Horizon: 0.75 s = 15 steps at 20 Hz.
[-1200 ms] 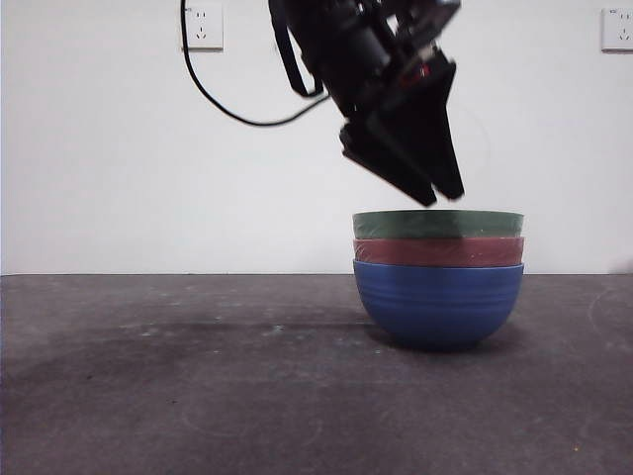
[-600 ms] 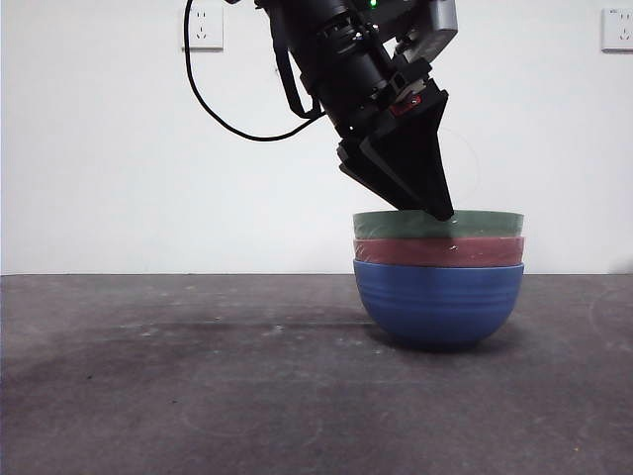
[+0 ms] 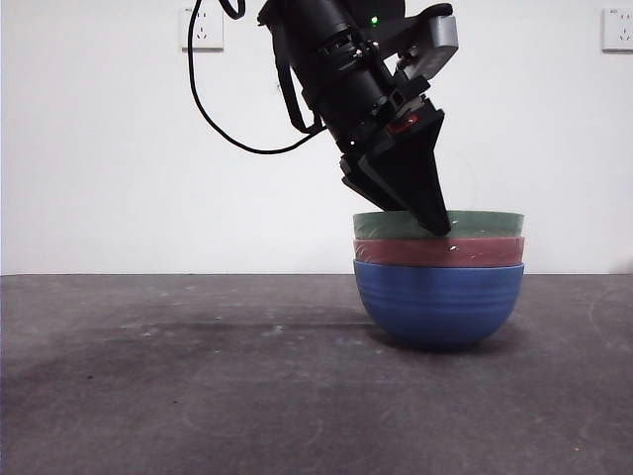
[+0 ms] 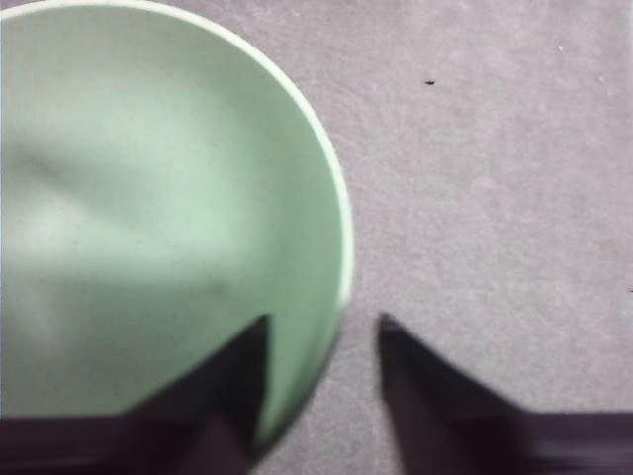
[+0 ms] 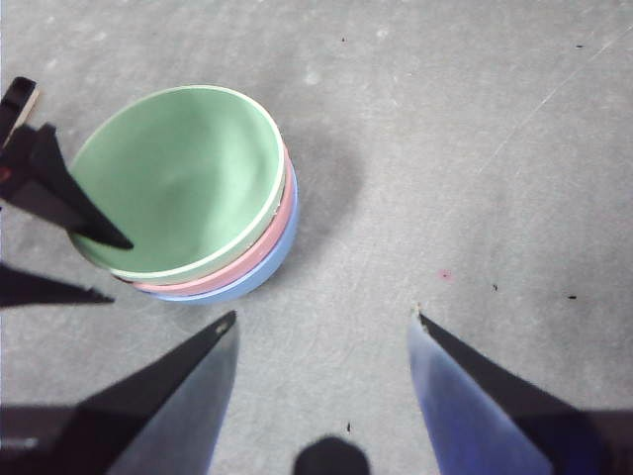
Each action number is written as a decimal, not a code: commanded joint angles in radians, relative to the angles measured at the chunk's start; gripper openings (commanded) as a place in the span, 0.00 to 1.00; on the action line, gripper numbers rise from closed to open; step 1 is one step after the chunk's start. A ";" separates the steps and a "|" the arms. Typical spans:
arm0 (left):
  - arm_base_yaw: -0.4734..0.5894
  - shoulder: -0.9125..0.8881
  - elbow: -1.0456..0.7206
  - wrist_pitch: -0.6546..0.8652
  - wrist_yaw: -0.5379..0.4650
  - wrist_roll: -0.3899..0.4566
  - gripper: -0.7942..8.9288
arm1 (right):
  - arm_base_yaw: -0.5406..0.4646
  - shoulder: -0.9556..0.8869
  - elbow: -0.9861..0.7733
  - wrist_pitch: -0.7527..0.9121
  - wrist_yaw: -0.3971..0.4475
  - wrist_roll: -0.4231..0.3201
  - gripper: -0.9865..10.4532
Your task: Pick up the green bowl on the top,put the green bowl on the left,pick up the red bowl in the middle,put the red bowl on the right
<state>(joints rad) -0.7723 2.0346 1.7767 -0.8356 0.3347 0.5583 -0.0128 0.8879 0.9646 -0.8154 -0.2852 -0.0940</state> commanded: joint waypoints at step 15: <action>-0.003 -0.076 0.339 -0.338 -0.038 -0.071 0.07 | 0.000 -0.005 0.003 0.011 -0.001 0.000 0.33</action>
<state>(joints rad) -0.7750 1.9717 2.1078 -1.1637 0.2989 0.5186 -0.0128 0.8845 0.9646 -0.8135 -0.2852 -0.0940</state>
